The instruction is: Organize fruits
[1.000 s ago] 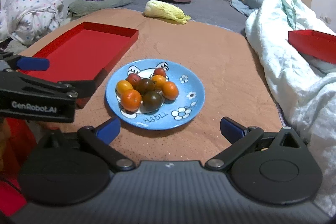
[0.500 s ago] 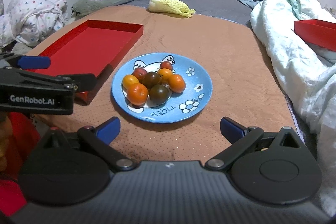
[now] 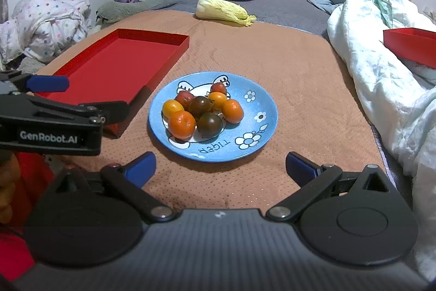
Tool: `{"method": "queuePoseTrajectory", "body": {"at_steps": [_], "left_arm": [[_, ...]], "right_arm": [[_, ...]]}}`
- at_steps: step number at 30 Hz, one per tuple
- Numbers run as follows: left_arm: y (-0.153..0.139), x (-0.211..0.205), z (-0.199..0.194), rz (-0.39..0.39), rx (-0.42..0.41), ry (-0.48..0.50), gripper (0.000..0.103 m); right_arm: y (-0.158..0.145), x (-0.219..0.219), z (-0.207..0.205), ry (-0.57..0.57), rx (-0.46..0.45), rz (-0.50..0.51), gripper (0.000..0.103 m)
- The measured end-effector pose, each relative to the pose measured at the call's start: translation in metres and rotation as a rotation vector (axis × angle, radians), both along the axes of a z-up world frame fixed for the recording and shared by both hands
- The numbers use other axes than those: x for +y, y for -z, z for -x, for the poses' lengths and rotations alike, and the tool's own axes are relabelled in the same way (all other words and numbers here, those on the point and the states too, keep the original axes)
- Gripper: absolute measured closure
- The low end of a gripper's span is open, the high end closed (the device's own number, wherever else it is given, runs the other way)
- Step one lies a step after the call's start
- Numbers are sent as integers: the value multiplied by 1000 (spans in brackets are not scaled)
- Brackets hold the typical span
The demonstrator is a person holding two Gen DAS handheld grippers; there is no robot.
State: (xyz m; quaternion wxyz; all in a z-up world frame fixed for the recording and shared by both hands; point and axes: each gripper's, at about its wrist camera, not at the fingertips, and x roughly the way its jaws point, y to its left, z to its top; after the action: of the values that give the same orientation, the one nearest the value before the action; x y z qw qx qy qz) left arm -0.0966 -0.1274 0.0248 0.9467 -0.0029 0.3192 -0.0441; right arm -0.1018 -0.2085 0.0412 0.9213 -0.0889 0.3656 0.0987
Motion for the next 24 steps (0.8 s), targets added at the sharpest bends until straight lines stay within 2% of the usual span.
{"method": "queuePoseTrajectory", "body": {"at_steps": [24], "left_arm": [[0, 0, 0, -3, 0, -1, 0]], "right_arm": [[0, 0, 0, -2, 3, -4, 0]]}}
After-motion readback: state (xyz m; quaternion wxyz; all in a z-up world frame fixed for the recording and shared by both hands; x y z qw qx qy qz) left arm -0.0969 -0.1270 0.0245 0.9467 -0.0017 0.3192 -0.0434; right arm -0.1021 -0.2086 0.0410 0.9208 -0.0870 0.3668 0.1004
